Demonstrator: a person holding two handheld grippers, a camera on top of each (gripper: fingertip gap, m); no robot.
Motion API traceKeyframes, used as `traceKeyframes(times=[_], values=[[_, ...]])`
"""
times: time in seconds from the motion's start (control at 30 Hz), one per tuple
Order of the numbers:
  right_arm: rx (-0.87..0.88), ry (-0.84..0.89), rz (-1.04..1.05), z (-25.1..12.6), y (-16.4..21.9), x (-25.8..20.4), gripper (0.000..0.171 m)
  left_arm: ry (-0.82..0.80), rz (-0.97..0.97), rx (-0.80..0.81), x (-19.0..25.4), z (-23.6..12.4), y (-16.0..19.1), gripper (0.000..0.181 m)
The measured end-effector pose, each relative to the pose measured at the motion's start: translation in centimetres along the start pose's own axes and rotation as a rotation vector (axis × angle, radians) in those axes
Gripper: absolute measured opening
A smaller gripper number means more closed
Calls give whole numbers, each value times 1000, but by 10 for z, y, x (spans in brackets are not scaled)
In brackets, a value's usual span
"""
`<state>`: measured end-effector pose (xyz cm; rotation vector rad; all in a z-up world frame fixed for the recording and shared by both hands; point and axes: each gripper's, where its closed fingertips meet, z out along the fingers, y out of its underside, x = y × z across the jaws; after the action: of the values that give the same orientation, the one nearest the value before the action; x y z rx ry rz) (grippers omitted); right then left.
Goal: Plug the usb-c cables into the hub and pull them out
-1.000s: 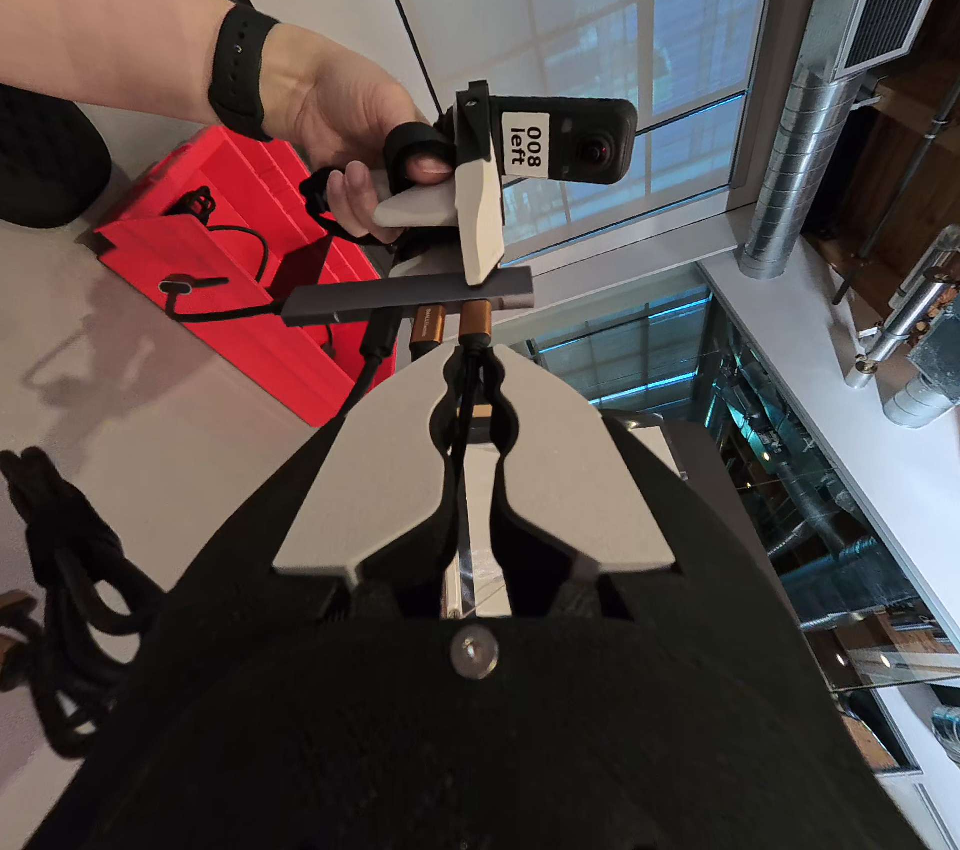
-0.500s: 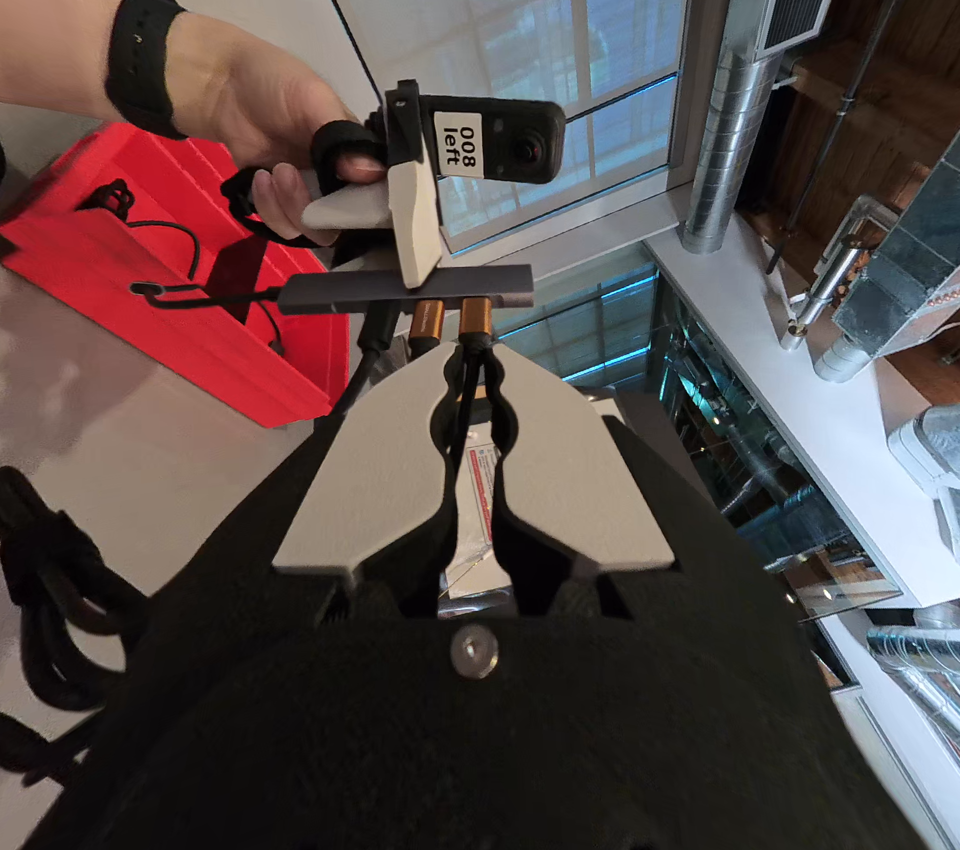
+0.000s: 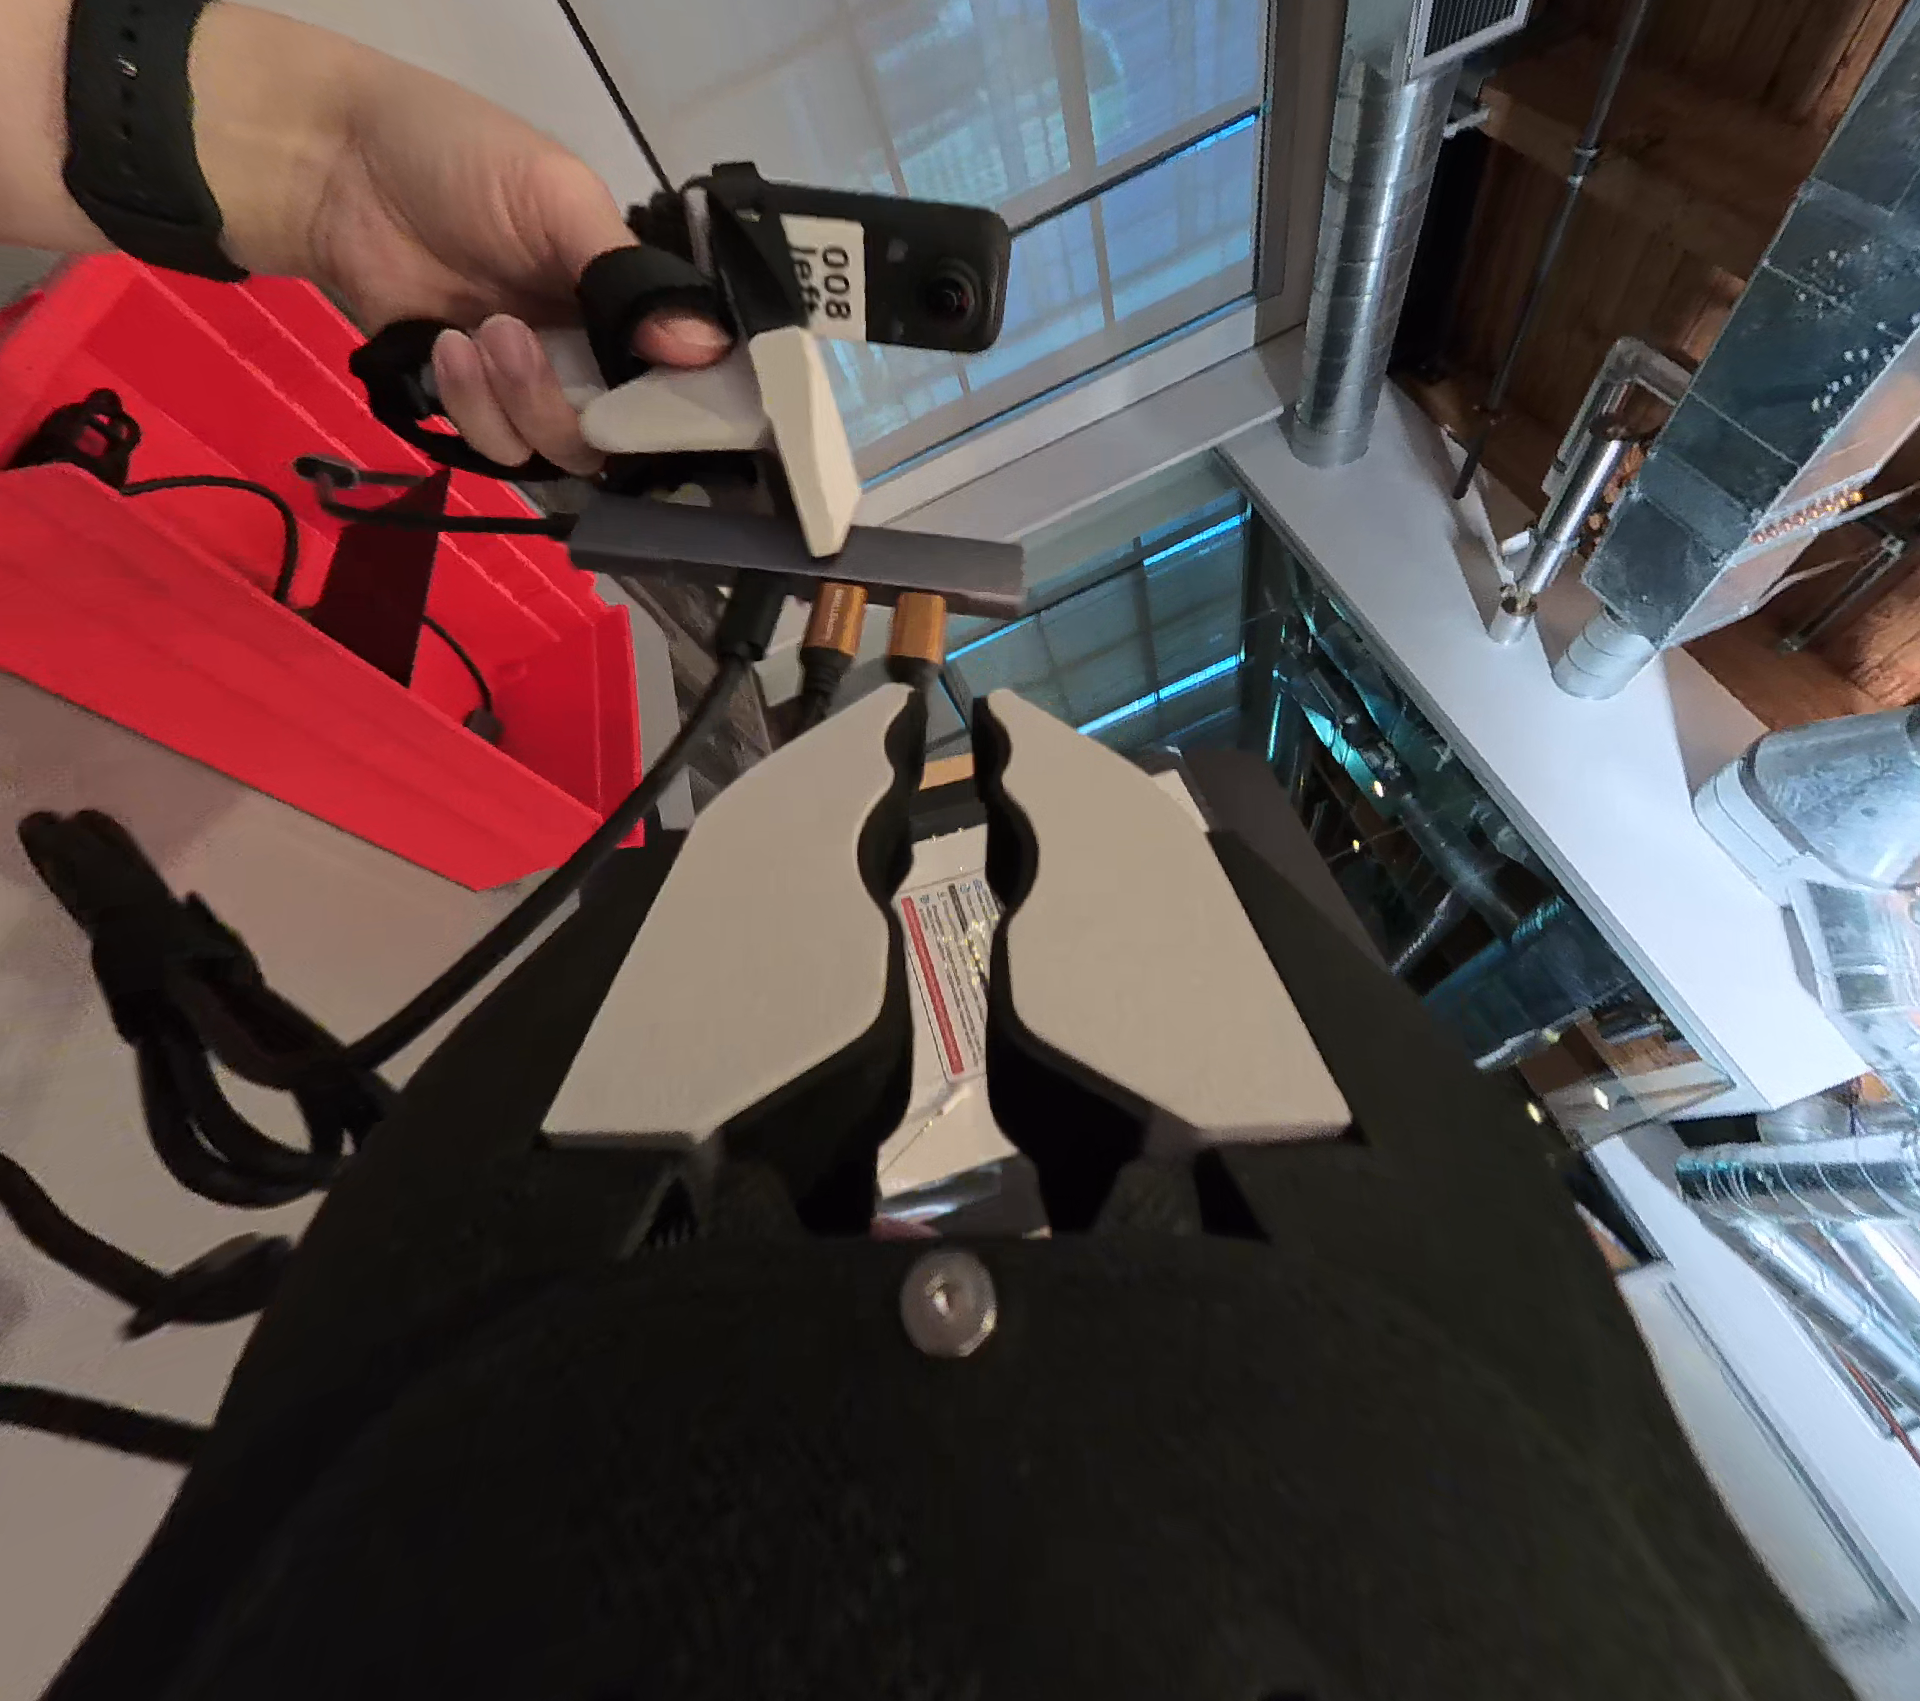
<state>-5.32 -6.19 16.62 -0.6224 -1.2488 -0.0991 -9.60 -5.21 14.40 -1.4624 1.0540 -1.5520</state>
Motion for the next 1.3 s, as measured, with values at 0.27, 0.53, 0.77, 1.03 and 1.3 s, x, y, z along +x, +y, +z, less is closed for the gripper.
traceKeyframes(times=[0.27,0.53,0.77,1.03,1.3], values=[[41,-187,629,-6,16,3,18,-18,81,-249,4,12,37,9],[-31,-458,1077,8,22,-28,33,-26,89,-377,-1,22,59,9],[-131,-618,1131,7,19,-57,23,-47,112,-431,-5,24,68,9],[-160,-735,1124,3,18,-75,13,-50,142,-483,-5,28,77,9],[-258,-783,1048,-4,32,-92,31,-43,132,-434,-3,25,67,9]])
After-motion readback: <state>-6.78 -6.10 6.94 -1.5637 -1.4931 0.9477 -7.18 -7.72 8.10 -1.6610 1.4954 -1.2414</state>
